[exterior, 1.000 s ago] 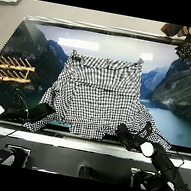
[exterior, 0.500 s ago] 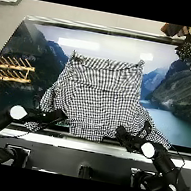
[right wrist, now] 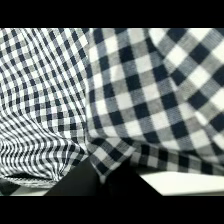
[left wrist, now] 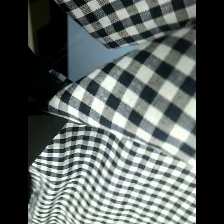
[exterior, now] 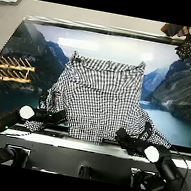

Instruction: Fold the clothes and pants, and hang the long-sleeved shirts on hangers.

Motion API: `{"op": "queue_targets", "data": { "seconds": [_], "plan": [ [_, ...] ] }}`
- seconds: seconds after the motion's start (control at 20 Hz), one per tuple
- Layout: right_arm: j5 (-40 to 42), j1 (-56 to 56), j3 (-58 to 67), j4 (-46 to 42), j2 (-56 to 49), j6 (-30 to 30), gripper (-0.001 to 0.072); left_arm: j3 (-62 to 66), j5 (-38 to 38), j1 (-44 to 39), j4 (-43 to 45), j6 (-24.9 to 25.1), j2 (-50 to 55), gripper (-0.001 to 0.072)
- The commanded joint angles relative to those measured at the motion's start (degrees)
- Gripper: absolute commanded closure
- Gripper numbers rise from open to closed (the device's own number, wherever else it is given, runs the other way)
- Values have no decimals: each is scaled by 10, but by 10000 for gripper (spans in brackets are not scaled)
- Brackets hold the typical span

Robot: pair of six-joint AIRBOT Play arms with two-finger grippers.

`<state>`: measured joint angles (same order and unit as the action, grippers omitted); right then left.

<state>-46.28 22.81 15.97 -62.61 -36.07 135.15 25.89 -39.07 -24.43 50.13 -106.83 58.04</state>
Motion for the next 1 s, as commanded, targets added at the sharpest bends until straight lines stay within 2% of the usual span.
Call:
{"op": "queue_targets", "data": {
  "seconds": [0.0,0.1,0.2,0.25,0.35,0.5,0.65,0.75,0.8,0.95],
  "plan": [
    [-161,1,19,-4,46,-2,684,21,-177,19,56,35,-43,687],
    [-280,1,43,-4,96,-1,685,33,-300,26,127,24,-111,687],
    [-373,1,80,-7,151,36,685,43,-388,27,162,7,-186,687],
    [-399,1,102,-14,172,62,685,47,-409,27,159,-5,-213,688],
    [-404,1,135,-26,177,101,685,53,-404,27,118,-21,-233,689],
    [-339,0,162,-12,109,110,684,67,-339,29,56,-21,-184,689],
    [-254,-44,172,24,-3,79,683,92,-282,73,9,-20,-101,689],
    [-201,-116,188,46,-69,24,683,114,-262,128,-39,11,-41,689],
    [-176,-151,195,57,-99,19,683,126,-244,155,-68,24,-10,689],
    [-79,-194,205,160,-193,-32,683,170,-186,190,-162,87,96,689]
  ]
}}
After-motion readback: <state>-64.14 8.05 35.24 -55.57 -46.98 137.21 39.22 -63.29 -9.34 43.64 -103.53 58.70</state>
